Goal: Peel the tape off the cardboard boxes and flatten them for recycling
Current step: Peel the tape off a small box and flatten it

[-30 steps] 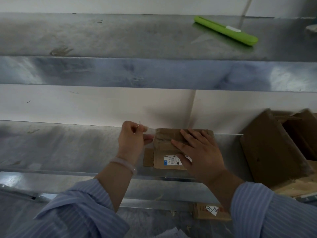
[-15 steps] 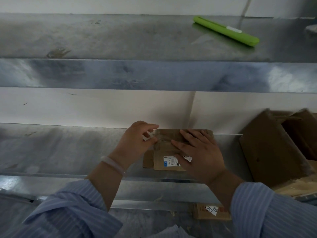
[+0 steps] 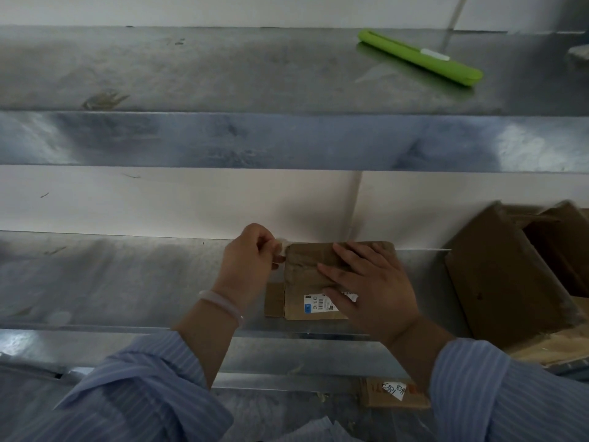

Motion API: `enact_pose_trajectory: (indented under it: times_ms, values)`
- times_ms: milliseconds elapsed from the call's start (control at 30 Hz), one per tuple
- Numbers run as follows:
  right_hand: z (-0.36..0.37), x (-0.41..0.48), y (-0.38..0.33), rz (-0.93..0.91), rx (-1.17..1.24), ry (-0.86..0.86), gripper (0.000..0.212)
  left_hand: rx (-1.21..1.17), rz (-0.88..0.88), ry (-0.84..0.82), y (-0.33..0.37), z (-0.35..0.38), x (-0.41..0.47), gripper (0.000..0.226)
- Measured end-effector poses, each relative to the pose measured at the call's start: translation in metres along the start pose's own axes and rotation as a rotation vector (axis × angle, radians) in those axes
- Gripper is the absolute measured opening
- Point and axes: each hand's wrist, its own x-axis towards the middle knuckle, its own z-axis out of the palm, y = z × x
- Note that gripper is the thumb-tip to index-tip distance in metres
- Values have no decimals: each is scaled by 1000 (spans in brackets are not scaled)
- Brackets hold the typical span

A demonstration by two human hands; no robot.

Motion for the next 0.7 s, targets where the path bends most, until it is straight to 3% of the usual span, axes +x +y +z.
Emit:
enact_pose_trajectory:
  times_ms: [67,167,233,400,500,600,700]
  values:
    - [-1,2,0,6,13,-1,35,1,14,48,0,2,0,15]
    - [-2,3,-2,38,50,11,33,230,250,67,2,3,-1,7]
    - [-2,3,-2,50,64,16,32,249,338,19,3,0,-2,6]
    - [-10,9,-4,97,107,20,36,43,87,-167,4,-11,9,11]
    - [-18,15,-3,134,12,-162,57,143,97,-237,1,-9,14,20]
    - [-20,19,-2,133,-58,-297,67,173,88,-219,3,-6,16,10]
    - [-19,17,-3,132,-67,-324,67,163,77,-139,0,1,17,19]
